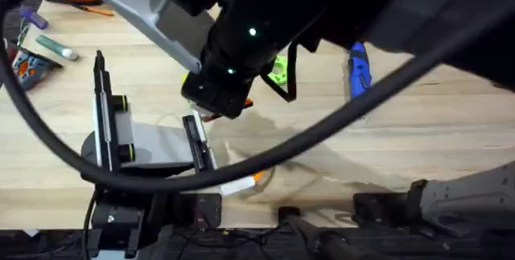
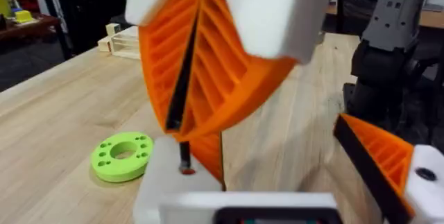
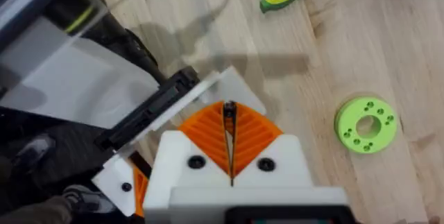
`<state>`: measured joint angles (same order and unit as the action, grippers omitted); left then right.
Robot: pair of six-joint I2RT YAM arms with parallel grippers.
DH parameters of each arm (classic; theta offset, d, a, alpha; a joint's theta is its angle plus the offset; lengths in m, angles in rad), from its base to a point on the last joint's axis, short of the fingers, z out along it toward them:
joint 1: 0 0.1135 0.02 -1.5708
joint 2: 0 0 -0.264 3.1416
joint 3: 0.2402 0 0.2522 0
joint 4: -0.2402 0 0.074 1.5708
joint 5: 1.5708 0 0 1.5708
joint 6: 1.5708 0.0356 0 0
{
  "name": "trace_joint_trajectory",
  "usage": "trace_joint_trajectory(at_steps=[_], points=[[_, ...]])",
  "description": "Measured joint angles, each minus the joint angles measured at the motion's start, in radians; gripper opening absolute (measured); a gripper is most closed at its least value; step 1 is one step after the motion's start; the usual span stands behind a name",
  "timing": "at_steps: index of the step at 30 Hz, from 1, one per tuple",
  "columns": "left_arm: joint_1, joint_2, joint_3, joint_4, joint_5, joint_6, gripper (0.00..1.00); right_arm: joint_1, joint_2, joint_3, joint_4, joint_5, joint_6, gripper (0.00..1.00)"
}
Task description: Pick up the gripper from the table and insert it into the empty holder that is missing its gripper. Then pick up a screw, insert it into the mounting hole, and use the screwdriver to tighten it. Finally, clean up the table by picking up the vegetable and placing it into the bucket.
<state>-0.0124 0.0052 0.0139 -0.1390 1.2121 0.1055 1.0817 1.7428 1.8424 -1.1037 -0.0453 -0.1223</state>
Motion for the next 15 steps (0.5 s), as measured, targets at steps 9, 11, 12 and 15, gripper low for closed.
trace_joint_trajectory(at_steps=[9, 11, 12, 15], points=[[0.0, 0.0, 0.0, 0.0, 0.0, 0.0, 0.986, 0.0, 0.0, -0.009, 0.005, 0.026, 0.0, 0.006], [0.0, 0.0, 0.0, 0.0, 0.0, 0.0, 0.985, 0.0, 0.0, -0.01, 0.005, 0.029, 0.0, 0.006], [0.0, 0.0, 0.0, 0.0, 0.0, 0.0, 0.986, 0.0, 0.0, -0.01, 0.005, 0.029, 0.0, 0.006], [0.0, 0.0, 0.0, 0.0, 0.0, 0.0, 0.986, 0.0, 0.0, -0.01, 0.004, 0.03, 0.003, 0.006]])
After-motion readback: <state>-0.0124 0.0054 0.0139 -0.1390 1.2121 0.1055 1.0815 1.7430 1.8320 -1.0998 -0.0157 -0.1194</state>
